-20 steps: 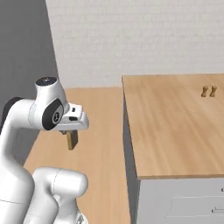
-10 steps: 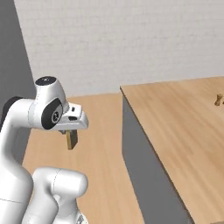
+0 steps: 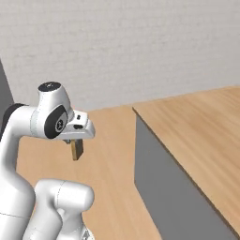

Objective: Start the toaster. Once the lever pops up, take the bread to the plate on the dining counter.

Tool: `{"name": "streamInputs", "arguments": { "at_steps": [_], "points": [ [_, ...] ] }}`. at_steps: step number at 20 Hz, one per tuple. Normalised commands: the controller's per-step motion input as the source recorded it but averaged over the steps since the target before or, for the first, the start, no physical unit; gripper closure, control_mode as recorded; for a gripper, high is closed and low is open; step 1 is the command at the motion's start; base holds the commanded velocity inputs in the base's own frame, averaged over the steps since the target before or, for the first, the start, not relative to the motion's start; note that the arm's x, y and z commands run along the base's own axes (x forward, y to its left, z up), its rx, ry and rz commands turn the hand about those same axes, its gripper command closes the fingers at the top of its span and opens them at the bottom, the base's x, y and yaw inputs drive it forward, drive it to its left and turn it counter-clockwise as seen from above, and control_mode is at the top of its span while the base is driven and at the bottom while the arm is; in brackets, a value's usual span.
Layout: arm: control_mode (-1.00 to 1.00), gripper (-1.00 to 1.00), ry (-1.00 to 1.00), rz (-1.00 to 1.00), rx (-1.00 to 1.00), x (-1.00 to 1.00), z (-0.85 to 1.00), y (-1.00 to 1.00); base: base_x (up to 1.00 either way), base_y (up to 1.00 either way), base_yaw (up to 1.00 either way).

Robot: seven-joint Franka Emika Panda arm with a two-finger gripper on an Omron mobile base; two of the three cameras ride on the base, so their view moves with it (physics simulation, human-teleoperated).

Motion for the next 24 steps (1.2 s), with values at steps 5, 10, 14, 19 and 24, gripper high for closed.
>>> {"name": "streamInputs", "arguments": {
  "at_steps": [5,10,14,19,24],
  "points": [
    [1.0,1.0,0.0,0.0,0.0,0.0,0.0,0.0,1.0,0.91,-0.41],
    [1.0,1.0,0.0,0.0,0.0,0.0,0.0,0.0,1.0,0.98,-0.45],
    [1.0,1.0,0.0,0.0,0.0,0.0,0.0,0.0,0.96,1.0,-0.51],
    [1.0,1.0,0.0,0.0,0.0,0.0,0.0,0.0,0.86,1.0,-0.53],
    [1.0,1.0,0.0,0.0,0.0,0.0,0.0,0.0,0.77,1.0,-0.54]
  ]
}}
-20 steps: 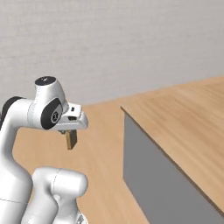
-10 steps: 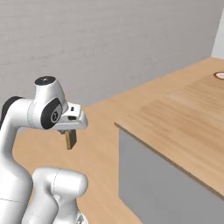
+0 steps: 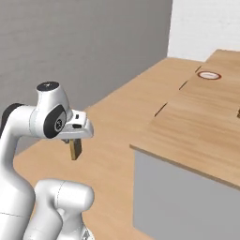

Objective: Start the toaster. Once the lever pops up, take the bread to the plate on the dining counter.

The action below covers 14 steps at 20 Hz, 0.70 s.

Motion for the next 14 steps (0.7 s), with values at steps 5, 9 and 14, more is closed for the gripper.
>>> {"name": "streamInputs", "arguments": {
  "at_steps": [5,9,14],
  "points": [
    [1.0,1.0,0.0,0.0,0.0,0.0,0.0,0.0,0.96,0.94,-0.62],
    [1.0,1.0,0.0,0.0,0.0,0.0,0.0,0.0,0.99,0.87,-0.67],
    [1.0,1.0,0.0,0.0,0.0,0.0,0.0,0.0,0.91,0.97,-0.62]
  ]
}}
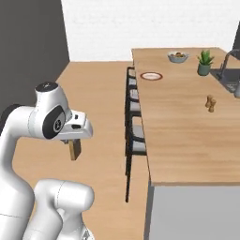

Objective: Start the toaster. Once the lever pops up, take the bread to the plate on the dining counter.

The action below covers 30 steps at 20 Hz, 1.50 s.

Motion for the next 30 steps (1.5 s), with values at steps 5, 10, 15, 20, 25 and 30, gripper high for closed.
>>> {"name": "streamInputs", "arguments": {
  "at_steps": [5,10,15,20,25,30],
  "points": [
    [1.0,1.0,0.0,0.0,0.0,0.0,0.0,0.0,0.78,1.0,-0.62],
    [1.0,1.0,0.0,0.0,0.0,0.0,0.0,0.0,0.63,0.98,-0.65],
    [1.0,1.0,0.0,0.0,0.0,0.0,0.0,0.0,0.67,0.96,-0.65],
    [1.0,1.0,0.0,0.0,0.0,0.0,0.0,0.0,0.57,1.0,-0.61],
    [1.0,1.0,0.0,0.0,0.0,0.0,0.0,0.0,0.04,1.0,-0.6],
    [1.0,1.0,0.0,0.0,0.0,0.0,0.0,0.0,0.0,1.0,-0.55]
  ]
}}
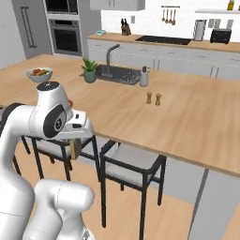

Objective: Start the toaster. Once the lever pops up, take the bread to the plate on the dining counter.

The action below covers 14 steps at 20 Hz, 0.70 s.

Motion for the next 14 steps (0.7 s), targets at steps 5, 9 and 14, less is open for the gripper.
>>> {"name": "streamInputs", "arguments": {
  "at_steps": [5,9,14],
  "points": [
    [1.0,1.0,0.0,0.0,0.0,0.0,0.0,0.0,0.05,1.0,-0.47],
    [1.0,1.0,0.0,0.0,0.0,0.0,0.0,0.0,0.28,0.98,-0.36],
    [1.0,1.0,0.0,0.0,0.0,0.0,0.0,0.0,0.16,0.79,-0.1]
  ]
}}
